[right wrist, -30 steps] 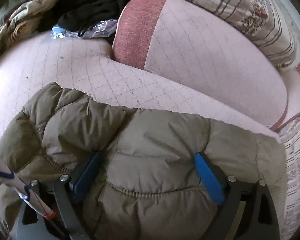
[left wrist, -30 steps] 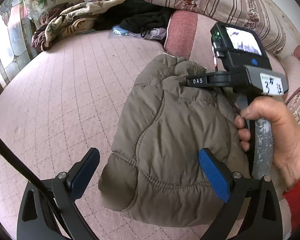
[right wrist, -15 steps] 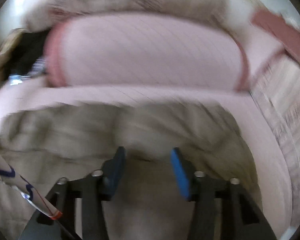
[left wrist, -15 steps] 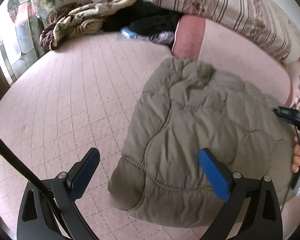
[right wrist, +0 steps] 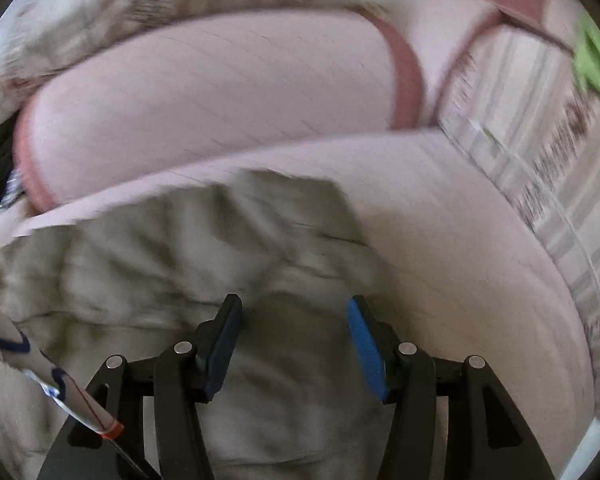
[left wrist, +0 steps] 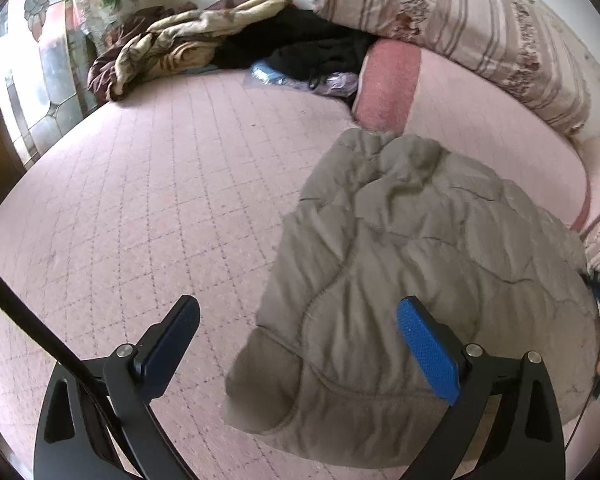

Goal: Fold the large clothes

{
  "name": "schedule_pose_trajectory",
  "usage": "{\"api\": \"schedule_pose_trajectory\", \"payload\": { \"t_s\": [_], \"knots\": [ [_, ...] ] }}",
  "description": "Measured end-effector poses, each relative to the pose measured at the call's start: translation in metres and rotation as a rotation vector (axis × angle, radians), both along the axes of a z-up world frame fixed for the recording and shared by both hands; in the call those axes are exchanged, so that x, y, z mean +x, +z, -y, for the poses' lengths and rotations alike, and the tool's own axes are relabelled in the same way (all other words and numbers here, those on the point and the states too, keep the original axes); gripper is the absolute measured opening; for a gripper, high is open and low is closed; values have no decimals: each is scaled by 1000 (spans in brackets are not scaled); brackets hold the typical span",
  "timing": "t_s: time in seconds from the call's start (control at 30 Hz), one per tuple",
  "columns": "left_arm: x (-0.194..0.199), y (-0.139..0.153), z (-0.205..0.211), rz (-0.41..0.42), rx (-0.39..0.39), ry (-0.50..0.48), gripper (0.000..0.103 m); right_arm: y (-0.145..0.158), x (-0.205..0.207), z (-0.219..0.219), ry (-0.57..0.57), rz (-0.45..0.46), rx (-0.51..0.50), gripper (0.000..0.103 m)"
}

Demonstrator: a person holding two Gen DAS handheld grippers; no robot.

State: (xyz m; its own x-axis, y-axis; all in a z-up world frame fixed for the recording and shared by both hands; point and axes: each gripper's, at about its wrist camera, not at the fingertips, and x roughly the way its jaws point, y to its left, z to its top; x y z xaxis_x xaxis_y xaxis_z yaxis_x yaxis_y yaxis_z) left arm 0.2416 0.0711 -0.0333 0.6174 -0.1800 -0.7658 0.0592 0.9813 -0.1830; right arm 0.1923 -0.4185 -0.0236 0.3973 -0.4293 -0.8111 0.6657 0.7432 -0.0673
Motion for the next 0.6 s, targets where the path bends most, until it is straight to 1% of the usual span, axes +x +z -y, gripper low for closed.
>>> {"api": "schedule_pose_trajectory", "payload": {
  "t_s": [0.03, 0.07, 0.1, 0.17, 0.23, 0.27, 0.3, 0.33, 0.4, 0.47, 0.5, 0.53, 0.6],
  "knots": [
    [4, -5, 0, -25, 10, -1, 100, -10, -6, 11, -30, -12, 23, 58],
    [8, -10, 1, -50, 3, -7, 100, -21, -10, 19, -40, -17, 62, 59],
    [10, -13, 0, -63, -4, -10, 100, -26, -14, 23, -45, -20, 80, 62],
    [12, -14, 1, -72, -4, -9, 100, -32, -11, 24, -54, -31, 71, 65],
    [11, -11, 1, -57, 2, -1, 100, -23, -6, 15, -51, -53, 5, 64],
    [9, -8, -1, -44, -2, 8, 100, -16, -6, 8, -52, -42, -28, 64],
    [7, -5, -4, -27, -13, 17, 100, -4, -10, -3, -48, -4, -70, 64],
    [5, -1, -7, -15, -22, 22, 100, 3, -13, -10, -34, 30, -76, 65],
    [5, 0, -9, -16, -13, 26, 100, 7, -22, -21, 4, 79, -27, 66],
    [10, -8, -7, -56, 6, 20, 100, -4, -24, -25, 2, 65, 0, 71],
    [15, -18, -3, -100, 8, 4, 100, -18, -24, -26, 8, 43, 6, 73],
    [17, -23, -2, -124, 5, -3, 100, -29, -23, -26, 14, 38, 8, 74],
    [18, -25, -4, -128, -14, 8, 100, -35, -23, -27, 2, 39, 10, 76]
  ]
}}
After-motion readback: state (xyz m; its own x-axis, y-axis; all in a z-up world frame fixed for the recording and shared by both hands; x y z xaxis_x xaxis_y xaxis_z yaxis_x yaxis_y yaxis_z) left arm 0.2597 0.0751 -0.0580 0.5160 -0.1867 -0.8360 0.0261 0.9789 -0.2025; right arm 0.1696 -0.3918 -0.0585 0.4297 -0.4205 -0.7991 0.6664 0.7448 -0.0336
